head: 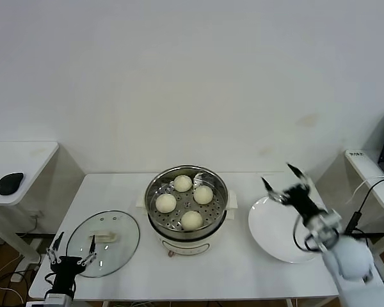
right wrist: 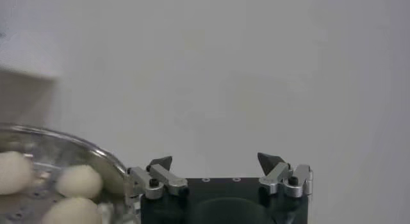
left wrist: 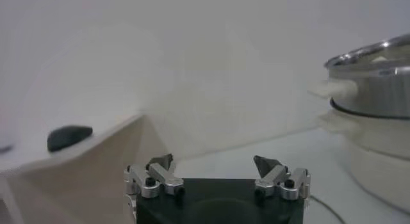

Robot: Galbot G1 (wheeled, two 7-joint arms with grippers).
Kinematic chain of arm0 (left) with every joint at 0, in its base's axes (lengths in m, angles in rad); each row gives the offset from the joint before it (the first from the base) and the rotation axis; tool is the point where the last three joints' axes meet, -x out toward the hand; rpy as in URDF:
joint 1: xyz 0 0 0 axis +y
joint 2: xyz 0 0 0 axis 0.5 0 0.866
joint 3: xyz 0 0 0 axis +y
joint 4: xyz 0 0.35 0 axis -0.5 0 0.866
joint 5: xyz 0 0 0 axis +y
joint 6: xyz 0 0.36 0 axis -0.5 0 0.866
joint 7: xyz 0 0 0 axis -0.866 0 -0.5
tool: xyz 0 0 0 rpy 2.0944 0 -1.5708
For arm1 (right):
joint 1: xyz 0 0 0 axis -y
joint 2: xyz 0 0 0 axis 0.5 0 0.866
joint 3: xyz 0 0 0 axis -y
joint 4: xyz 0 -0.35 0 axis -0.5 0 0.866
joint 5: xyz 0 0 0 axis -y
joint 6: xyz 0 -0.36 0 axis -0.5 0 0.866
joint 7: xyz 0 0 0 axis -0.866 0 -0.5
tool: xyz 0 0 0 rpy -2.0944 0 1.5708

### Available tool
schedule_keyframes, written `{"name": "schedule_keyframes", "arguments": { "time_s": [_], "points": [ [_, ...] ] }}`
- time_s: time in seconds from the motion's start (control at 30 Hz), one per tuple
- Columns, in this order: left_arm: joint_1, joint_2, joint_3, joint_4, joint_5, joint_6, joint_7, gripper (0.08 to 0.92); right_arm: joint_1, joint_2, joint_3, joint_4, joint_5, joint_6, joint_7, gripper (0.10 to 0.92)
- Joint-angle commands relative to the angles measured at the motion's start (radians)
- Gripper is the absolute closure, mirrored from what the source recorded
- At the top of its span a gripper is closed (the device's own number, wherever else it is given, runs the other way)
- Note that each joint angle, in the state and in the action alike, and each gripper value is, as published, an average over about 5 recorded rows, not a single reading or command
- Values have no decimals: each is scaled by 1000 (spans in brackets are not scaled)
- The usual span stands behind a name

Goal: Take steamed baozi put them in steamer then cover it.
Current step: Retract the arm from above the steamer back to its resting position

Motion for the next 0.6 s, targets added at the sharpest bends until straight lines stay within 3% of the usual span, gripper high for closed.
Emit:
{"name": "schedule_keyframes", "arguments": {
  "time_s": [0.03, 0.3, 0.6],
  "points": [
    [-21, 41, -40, 104, 716, -26, -25, 177, -314, 297, 221, 10, -27, 124, -32, 203],
    [-63, 128, -56, 175, 1089, -51, 48, 177, -344, 330, 228, 16, -58, 127, -19, 203],
    [-108, 138, 11, 216, 1166, -17, 115, 177, -347, 352, 229, -2, -75, 129, -13, 203]
  ]
}}
